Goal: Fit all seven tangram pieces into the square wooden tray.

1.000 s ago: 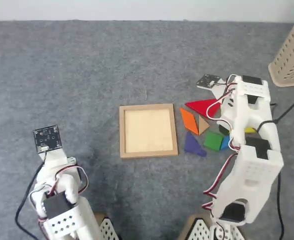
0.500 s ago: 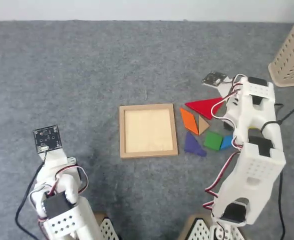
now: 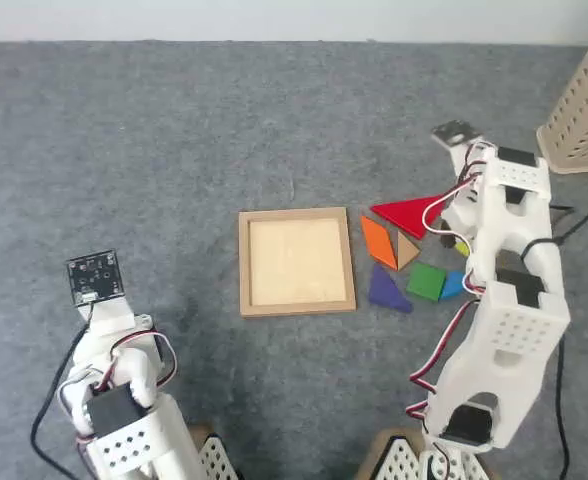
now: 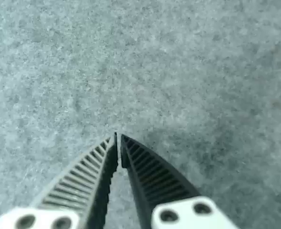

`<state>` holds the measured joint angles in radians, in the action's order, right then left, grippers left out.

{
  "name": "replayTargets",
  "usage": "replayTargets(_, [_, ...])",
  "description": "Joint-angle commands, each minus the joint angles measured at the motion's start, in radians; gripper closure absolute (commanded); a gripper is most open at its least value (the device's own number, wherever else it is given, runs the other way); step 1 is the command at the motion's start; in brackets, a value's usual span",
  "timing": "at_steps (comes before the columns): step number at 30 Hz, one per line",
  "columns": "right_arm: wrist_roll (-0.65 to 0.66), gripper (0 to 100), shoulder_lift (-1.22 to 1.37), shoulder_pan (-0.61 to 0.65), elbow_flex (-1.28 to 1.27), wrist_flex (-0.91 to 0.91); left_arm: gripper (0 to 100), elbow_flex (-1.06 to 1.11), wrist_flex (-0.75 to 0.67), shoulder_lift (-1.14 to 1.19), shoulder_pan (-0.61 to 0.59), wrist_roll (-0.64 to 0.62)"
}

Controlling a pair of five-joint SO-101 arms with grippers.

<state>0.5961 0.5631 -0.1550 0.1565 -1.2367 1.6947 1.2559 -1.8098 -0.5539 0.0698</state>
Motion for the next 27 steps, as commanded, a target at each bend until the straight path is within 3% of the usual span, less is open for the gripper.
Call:
replayTargets(1, [-0.120,97.0,-0.022,0.007,0.135,-0.076,99,-0.008,0.003,-0.003,0.003,-0.009])
replayTargets(14, [-0.216,96.7,-0.013,0.137,0.471,-0.496,99,-0.008,0.003,-0.003,0.003,-0.009])
replayTargets(27, [-0.144,99.5,0.104,-0.012,0.468,-0.467,99,-0.008,0.003,-0.003,0.003,-0.009])
